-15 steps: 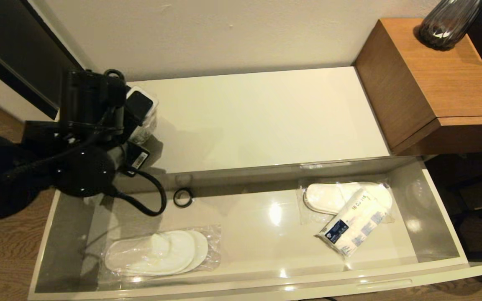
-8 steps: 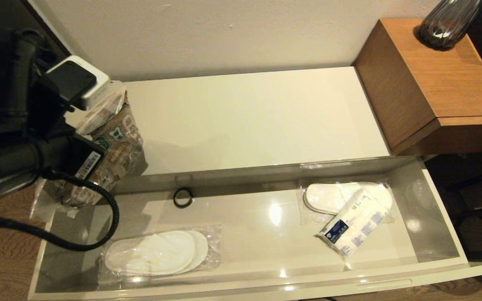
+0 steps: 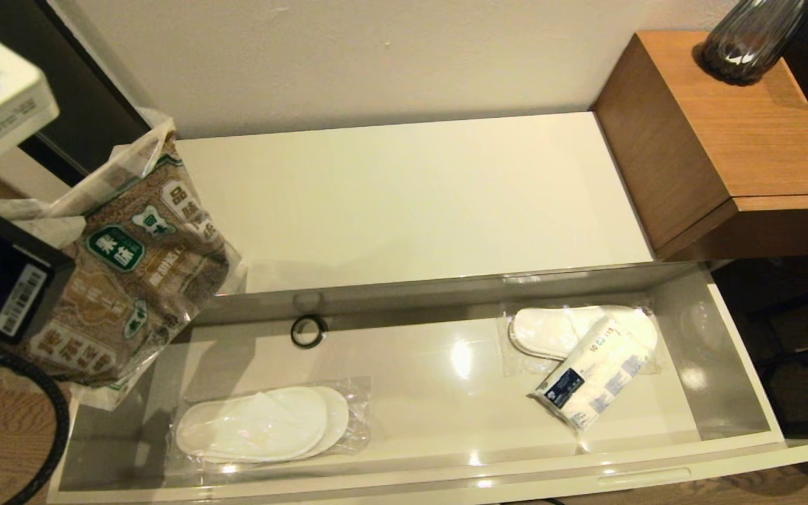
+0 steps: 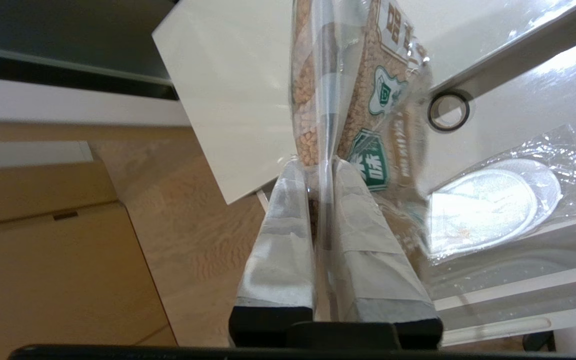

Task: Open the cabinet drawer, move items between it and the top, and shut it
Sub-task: Put the solid drinks in the drawer

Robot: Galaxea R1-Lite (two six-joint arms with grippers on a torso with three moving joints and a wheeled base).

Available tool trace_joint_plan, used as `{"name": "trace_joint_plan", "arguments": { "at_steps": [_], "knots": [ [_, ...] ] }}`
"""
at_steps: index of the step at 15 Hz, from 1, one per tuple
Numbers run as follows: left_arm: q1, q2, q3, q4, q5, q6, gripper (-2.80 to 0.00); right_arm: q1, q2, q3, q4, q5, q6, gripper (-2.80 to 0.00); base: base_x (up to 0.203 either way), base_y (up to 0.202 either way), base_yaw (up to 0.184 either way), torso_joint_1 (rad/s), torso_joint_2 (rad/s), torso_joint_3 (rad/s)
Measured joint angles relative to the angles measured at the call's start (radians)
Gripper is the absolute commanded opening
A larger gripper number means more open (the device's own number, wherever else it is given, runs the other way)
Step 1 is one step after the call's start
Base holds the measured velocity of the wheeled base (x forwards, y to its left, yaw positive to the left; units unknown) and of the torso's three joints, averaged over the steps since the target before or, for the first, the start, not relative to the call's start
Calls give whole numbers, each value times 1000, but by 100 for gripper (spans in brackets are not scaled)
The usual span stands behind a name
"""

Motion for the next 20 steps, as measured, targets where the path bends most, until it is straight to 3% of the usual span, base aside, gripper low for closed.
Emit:
{"name": "trace_joint_plan", "arguments": {
  "at_steps": [2, 6, 11, 14, 17, 20],
  "knots": [
    [-58, -23, 15, 9, 52, 0, -280, 0, 0, 0, 0, 0, 0, -280, 0, 0, 0, 0, 0, 0],
    [-87, -66, 70, 88, 59, -37, -280, 0, 0, 0, 0, 0, 0, -280, 0, 0, 0, 0, 0, 0],
    [-87, -123, 290, 158, -23, -211, -280, 0, 0, 0, 0, 0, 0, -280, 0, 0, 0, 0, 0, 0],
    [-85, -148, 417, 140, -51, -221, -280, 0, 0, 0, 0, 0, 0, -280, 0, 0, 0, 0, 0, 0],
    [-30, -118, 467, 88, -75, -226, -280, 0, 0, 0, 1, 0, 0, -280, 0, 0, 0, 0, 0, 0],
    [61, 3, 471, -44, -72, -224, -280, 0, 0, 0, 0, 0, 0, -280, 0, 0, 0, 0, 0, 0]
  ]
}}
